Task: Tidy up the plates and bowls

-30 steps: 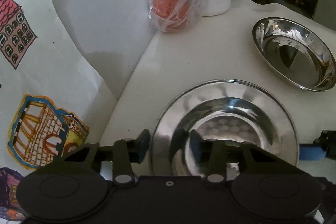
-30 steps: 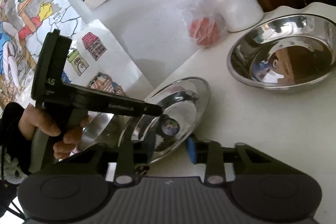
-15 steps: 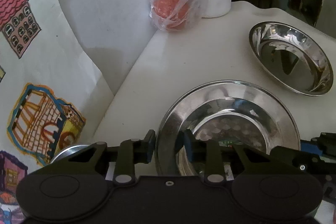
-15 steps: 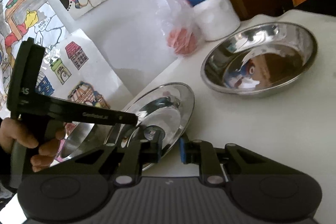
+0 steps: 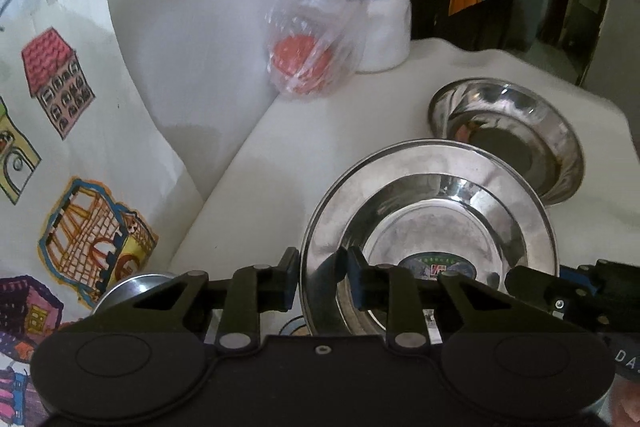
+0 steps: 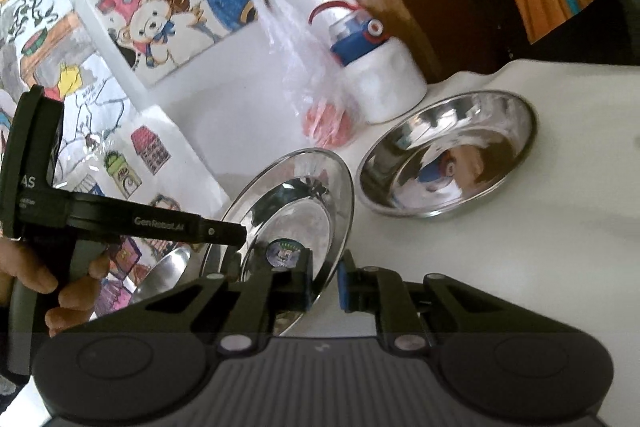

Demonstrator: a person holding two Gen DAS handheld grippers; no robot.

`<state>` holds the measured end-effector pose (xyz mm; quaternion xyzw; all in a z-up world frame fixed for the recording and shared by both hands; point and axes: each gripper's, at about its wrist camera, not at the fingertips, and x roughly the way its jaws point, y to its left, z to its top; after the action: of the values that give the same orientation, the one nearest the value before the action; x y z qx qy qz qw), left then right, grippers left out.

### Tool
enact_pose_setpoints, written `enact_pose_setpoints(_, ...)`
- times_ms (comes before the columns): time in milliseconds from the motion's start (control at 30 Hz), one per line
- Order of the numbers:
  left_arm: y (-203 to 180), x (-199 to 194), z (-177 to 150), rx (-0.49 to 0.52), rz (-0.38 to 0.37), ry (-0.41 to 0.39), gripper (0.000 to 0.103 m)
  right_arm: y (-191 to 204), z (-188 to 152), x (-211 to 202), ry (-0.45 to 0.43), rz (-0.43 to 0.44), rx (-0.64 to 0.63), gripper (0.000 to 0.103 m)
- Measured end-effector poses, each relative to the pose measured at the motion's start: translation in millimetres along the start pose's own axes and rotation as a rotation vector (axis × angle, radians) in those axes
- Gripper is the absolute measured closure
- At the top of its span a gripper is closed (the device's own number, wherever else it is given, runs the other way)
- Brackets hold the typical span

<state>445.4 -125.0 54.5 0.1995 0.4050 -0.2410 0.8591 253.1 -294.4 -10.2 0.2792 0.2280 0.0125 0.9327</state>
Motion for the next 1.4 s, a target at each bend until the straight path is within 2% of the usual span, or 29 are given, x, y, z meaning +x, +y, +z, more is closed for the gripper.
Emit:
enact_pose_setpoints(300, -33.3, -19.1, 9.7, -0.014, -0.034, -0.043, 0.078, -25.5, 23.5, -33.8, -0.069, -0.059, 0.022, 0.089)
enact_pose_setpoints(533, -66.3, -20.1, 28.3, -0.008, -0.070, -0.080, 0.079, -51.8, 48.5, -41.1, -0.109, -0.111, 0.034, 0.089)
enact_pose_setpoints(933, -97.2, 12.2, 61.2, -0.124, -0.096, -0.153, 0.080, -88.0, 86.4, -10.9, -0.148, -0.189, 0.018, 0.089)
enact_pose_setpoints(1133, -99.4, 31.3, 72.7, -0.159, -0.093, -0.163, 0.081, -96.0, 87.4, 8.2, -0.131, -0.202, 0.010, 0.089)
enact_pose_setpoints(1400, -95.1, 53.4, 70.1, -0.180, -0.055, -0.144, 0.081, -93.2, 78.9, 25.5, -0.107, -0.214, -0.015, 0.087)
